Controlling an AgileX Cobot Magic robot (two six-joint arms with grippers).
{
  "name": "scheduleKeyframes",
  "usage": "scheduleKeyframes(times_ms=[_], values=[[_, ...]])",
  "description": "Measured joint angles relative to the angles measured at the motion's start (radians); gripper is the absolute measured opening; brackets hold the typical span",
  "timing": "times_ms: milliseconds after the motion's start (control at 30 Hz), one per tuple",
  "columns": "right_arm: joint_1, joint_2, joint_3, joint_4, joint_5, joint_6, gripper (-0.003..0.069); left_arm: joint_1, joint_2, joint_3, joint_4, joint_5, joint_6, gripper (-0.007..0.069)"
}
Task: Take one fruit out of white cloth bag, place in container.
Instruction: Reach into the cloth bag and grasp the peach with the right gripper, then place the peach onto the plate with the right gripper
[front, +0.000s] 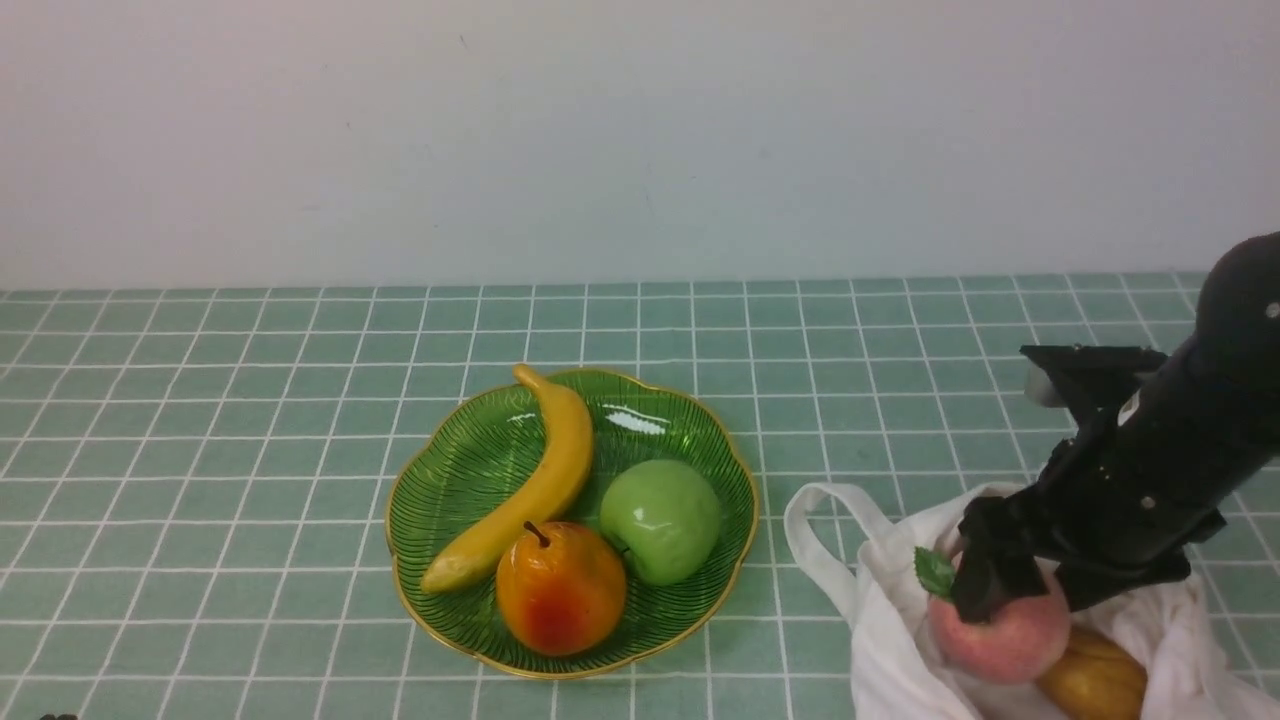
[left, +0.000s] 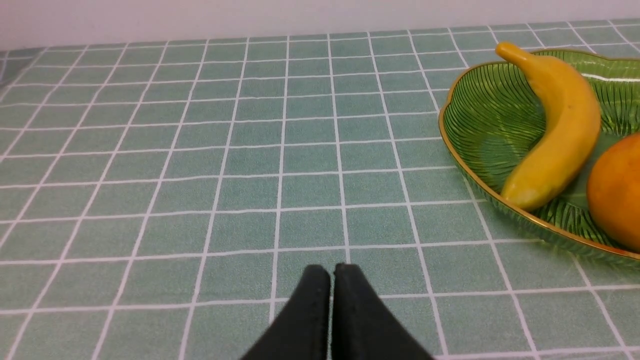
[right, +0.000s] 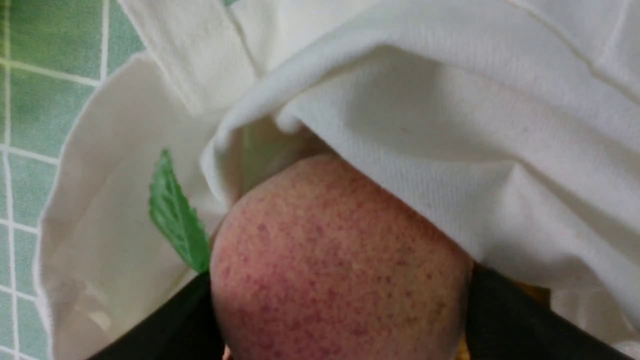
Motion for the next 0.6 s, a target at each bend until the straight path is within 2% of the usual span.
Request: scheduleKeyframes(times_ms=[100, 333, 600], values=[[0.0, 0.015, 0.0, 0.001, 0.007, 0.0, 0.0525, 0.0, 0.0, 0.0, 0.0, 0.0, 0.0, -0.0008], [0.0, -0.009, 0.0, -0.001, 0.039, 0.0, 0.0522, 0.0, 0.0, 0.0, 0.0, 0.0, 0.0, -0.0008], [0.0, -0.195, 0.0, 0.014, 0.096, -0.001, 0.0522, 0.0, 0.0, 0.0, 0.0, 0.0, 0.0, -0.0008]])
